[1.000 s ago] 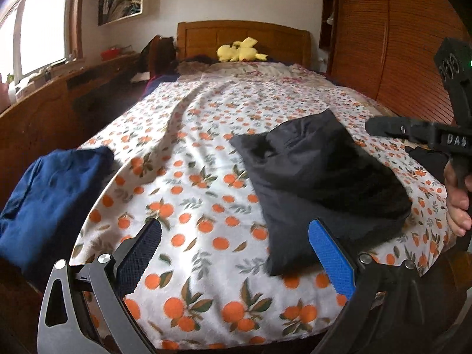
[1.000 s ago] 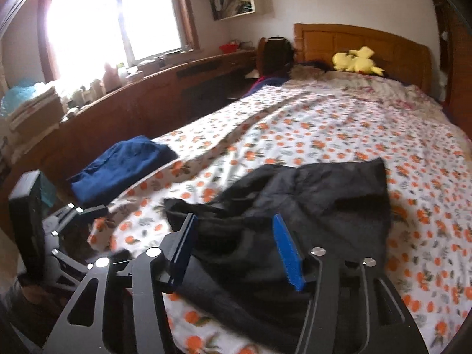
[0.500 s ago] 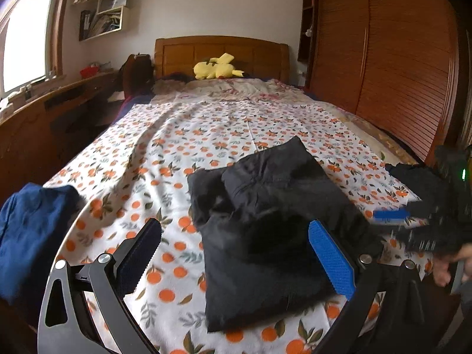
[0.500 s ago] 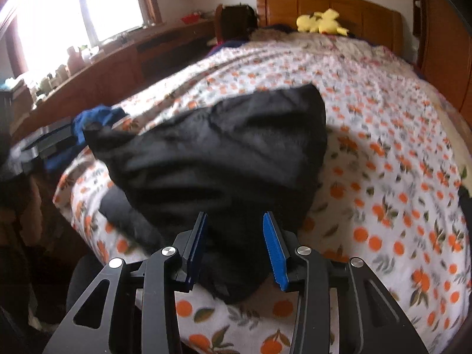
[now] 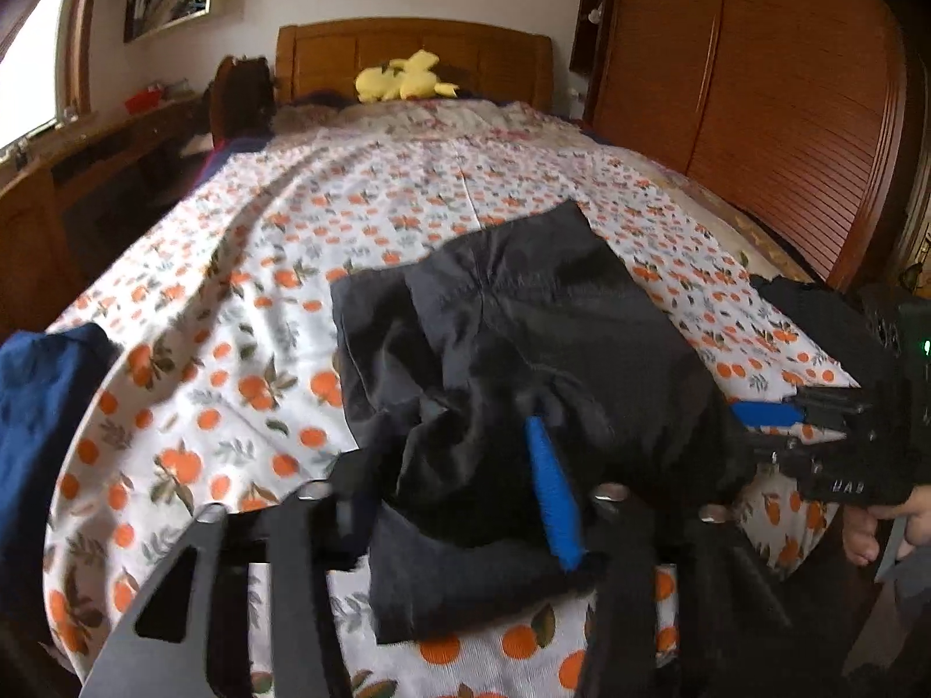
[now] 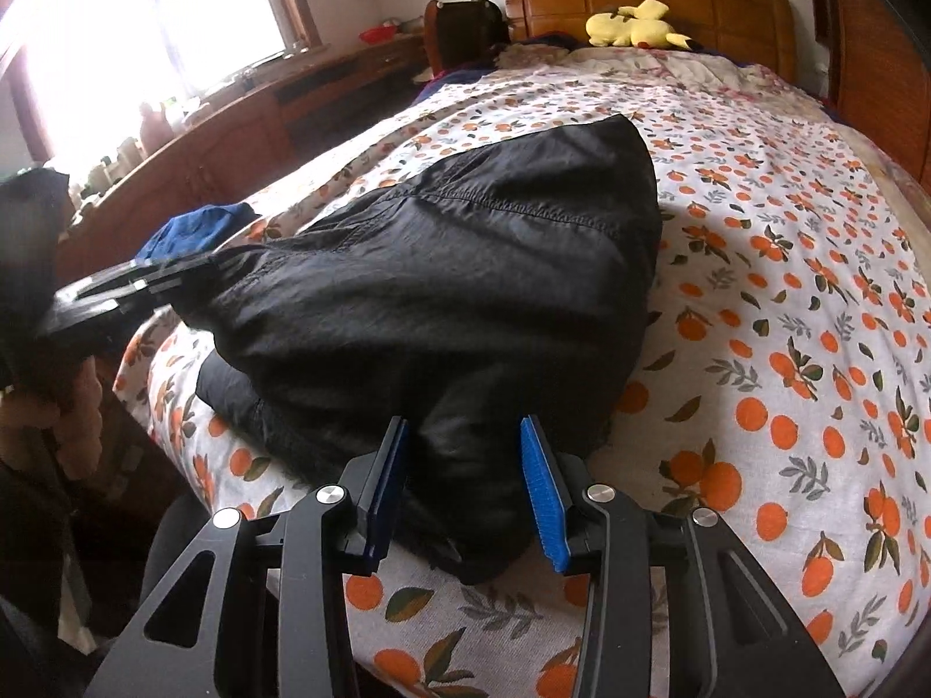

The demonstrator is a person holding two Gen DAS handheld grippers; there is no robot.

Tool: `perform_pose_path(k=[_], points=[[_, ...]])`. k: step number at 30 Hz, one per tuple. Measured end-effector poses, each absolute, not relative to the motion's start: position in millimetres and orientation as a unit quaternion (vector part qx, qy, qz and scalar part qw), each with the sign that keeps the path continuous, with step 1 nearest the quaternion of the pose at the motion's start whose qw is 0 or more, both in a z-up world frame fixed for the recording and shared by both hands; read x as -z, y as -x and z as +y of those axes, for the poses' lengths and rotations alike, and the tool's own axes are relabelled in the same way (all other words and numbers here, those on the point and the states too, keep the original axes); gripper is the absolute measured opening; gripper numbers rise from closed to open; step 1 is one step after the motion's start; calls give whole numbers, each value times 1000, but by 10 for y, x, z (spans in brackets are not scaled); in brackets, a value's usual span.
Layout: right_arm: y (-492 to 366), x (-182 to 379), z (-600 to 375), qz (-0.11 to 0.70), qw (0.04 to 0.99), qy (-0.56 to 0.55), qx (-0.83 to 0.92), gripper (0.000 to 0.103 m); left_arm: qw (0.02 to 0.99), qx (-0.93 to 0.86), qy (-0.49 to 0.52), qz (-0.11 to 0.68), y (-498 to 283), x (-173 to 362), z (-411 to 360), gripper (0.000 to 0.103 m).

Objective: Fold large clothes

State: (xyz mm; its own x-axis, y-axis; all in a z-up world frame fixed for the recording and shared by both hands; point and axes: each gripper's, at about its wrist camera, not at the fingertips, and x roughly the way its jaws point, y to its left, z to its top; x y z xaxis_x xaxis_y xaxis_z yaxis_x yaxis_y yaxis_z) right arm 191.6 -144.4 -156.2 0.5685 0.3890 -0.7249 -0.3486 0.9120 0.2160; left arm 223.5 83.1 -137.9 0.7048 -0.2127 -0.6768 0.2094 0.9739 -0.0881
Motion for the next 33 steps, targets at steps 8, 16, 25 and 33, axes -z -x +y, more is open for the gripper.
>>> perform_pose_path(k=[8, 16, 25, 33], points=[[-1940, 1430, -1431, 412, 888, -5, -205, 38, 925, 132, -5, 357, -2009, 1437, 853, 7], [-2064, 1263, -1371, 401, 894, 16, -200, 38, 920, 119, 22, 373, -1926, 1665, 1148, 8], [-2665, 1377, -1426, 417, 890, 44, -179, 44, 914, 118, 22, 388, -1943, 1888, 1209, 9], [-3586, 1514, -1578, 433, 889, 30, -148, 53, 913, 115, 23, 392, -1956, 1927, 1204, 9]])
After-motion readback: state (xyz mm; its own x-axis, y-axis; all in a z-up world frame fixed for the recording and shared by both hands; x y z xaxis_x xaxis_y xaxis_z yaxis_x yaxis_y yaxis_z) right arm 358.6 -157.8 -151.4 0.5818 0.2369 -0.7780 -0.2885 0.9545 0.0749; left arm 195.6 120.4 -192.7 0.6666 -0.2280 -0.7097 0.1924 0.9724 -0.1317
